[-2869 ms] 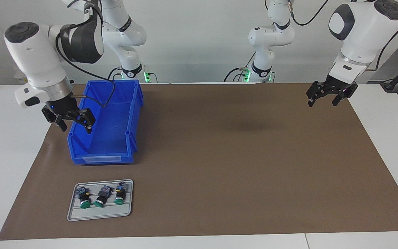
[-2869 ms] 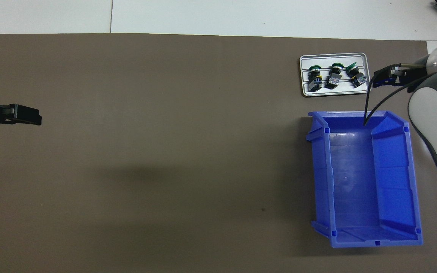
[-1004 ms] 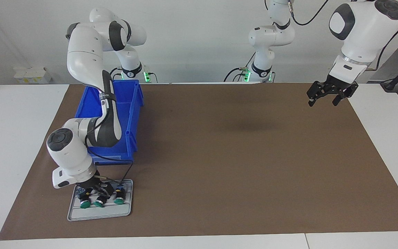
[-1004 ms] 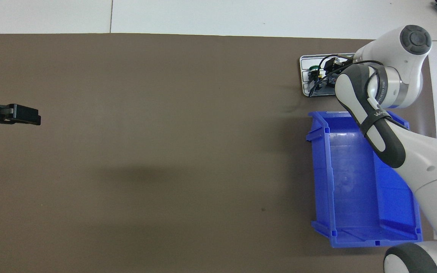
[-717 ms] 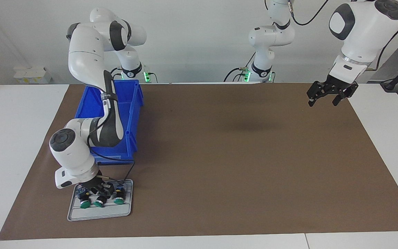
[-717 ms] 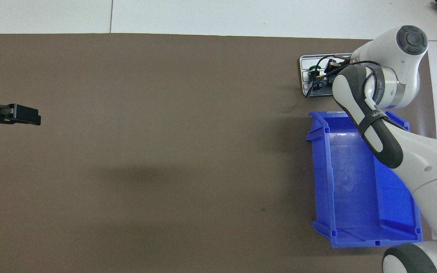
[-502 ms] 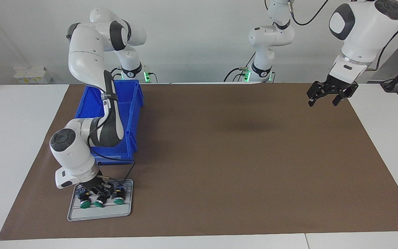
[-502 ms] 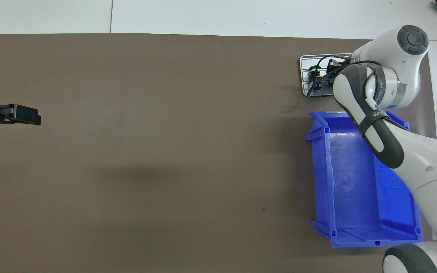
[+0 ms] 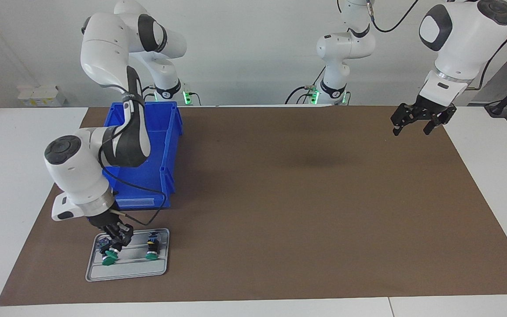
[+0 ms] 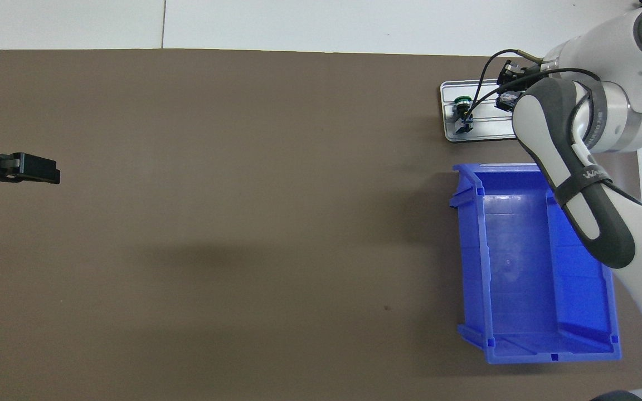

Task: Place and press button with both arms
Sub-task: 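Carry the button to the table center and set it down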

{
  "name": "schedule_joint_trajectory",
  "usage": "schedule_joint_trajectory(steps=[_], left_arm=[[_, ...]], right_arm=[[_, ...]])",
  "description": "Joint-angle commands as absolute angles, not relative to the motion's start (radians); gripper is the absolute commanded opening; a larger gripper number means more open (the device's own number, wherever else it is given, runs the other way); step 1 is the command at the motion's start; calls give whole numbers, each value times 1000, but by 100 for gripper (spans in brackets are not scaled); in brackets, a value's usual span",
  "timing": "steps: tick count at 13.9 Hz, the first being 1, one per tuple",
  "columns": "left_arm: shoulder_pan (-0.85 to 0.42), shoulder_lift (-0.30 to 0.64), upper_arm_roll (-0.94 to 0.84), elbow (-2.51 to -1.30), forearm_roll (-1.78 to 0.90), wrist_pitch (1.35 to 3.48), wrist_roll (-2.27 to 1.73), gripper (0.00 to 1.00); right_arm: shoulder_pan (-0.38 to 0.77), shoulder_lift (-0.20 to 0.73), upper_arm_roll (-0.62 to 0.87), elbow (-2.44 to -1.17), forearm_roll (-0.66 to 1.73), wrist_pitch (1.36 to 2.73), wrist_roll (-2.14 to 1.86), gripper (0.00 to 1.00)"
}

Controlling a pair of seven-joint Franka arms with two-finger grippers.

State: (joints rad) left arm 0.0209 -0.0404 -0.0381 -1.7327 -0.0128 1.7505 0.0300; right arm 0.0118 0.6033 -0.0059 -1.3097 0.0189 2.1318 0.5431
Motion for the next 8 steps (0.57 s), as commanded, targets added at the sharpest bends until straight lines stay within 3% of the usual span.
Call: schedule_joint_trajectory(steps=[1, 8], left_arm=[[29, -66, -43, -1756, -21, 1750, 28, 100], [31, -66, -41, -1756, -21, 1750, 28, 100]], right_arm=[[87, 540, -6, -1356, 20, 2102, 752, 0], [322, 528, -5, -1342, -78, 2095, 1415, 0]])
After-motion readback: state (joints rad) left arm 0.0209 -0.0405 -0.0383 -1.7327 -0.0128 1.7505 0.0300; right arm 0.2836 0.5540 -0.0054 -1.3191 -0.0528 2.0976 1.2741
